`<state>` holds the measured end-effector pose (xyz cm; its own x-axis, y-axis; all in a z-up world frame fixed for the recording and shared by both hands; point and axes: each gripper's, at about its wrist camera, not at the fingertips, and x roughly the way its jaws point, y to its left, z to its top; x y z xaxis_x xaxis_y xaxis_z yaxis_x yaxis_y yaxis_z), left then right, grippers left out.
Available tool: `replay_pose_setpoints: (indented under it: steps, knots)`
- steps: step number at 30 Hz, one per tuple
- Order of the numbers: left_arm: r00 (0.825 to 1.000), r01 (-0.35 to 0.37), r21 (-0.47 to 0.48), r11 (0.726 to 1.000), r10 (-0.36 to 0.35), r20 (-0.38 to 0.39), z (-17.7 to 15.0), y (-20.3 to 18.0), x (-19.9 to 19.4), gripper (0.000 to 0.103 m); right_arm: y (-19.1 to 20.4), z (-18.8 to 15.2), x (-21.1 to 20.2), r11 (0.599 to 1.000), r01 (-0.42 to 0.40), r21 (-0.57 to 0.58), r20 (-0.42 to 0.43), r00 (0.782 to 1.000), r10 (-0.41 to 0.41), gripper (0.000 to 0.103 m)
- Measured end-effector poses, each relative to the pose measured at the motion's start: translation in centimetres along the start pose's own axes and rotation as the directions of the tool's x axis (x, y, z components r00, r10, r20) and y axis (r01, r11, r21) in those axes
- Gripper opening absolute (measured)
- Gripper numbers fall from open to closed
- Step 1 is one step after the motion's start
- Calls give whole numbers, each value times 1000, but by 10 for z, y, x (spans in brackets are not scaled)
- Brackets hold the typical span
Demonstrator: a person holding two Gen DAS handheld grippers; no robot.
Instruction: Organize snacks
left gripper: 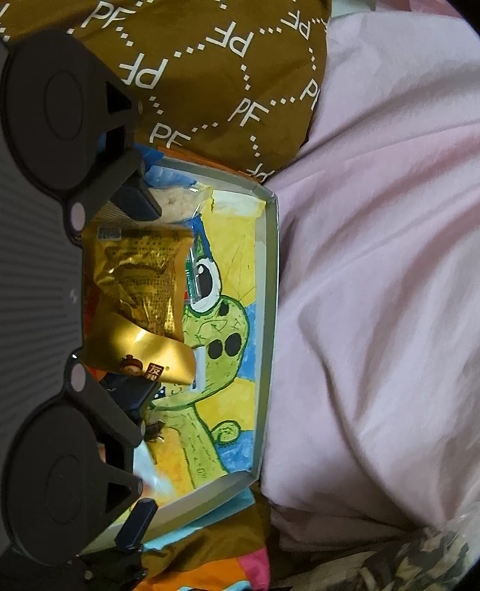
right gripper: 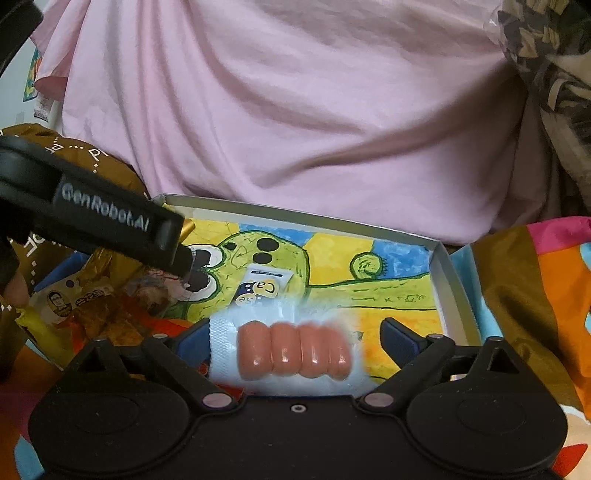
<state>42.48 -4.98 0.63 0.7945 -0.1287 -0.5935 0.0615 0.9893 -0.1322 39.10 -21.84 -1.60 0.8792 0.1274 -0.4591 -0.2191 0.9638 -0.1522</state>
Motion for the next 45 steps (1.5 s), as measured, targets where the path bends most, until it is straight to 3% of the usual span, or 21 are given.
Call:
replay_pose_setpoints:
  steps: [8, 22, 34, 45]
  knots:
    - [1000, -17, -23, 1000, 17, 1, 4, 1, -2, 99, -4, 2, -1, 1000, -8, 19, 3, 1000, 8, 102]
    - [995, -65, -50, 997, 68, 67, 5, 4, -27, 103, -25, 6, -21, 987, -11, 159, 48, 999, 3, 102]
    - [986, -112, -38, 993, 116, 118, 4, -3, -57, 103, -42, 7, -54, 966, -3, 258, 106, 994, -25, 102]
    - [977, -145, -70, 987, 154, 147, -6, 0, -88, 103, -43, 11, -93, 965, -8, 262, 159, 987, -35, 102]
